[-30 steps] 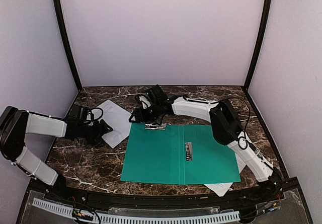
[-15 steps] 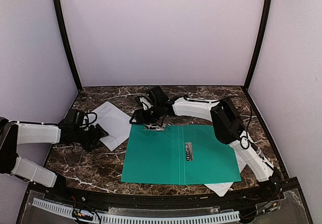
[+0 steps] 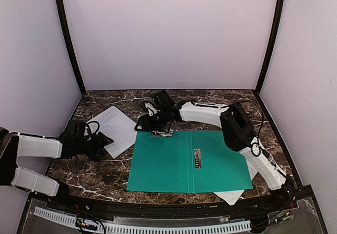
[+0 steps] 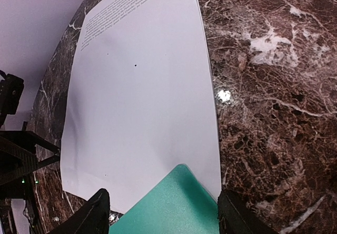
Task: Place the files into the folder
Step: Pick up the file from the center of the board.
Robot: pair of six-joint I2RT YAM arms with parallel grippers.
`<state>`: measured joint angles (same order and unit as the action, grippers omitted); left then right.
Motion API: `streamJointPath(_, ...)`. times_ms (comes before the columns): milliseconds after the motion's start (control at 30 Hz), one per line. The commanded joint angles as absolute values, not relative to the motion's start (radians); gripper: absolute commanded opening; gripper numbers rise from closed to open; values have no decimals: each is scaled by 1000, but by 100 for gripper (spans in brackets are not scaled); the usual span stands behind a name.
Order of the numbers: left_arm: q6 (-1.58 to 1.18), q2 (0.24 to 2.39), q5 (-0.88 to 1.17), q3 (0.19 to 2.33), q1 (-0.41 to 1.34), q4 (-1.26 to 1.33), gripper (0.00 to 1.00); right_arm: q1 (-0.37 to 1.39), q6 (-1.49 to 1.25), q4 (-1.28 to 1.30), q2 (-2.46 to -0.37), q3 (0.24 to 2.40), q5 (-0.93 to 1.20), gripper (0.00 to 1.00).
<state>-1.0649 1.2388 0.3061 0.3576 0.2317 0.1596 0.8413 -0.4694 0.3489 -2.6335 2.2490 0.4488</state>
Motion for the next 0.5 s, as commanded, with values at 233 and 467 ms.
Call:
streamJointPath(233, -1210, 1320, 347, 246, 234, 261, 67, 867, -492, 370, -2649, 2245, 474, 65)
streamJointPath(467, -1193, 1288, 318, 255, 235, 263, 58, 867, -486, 362, -2631, 2216, 469, 65)
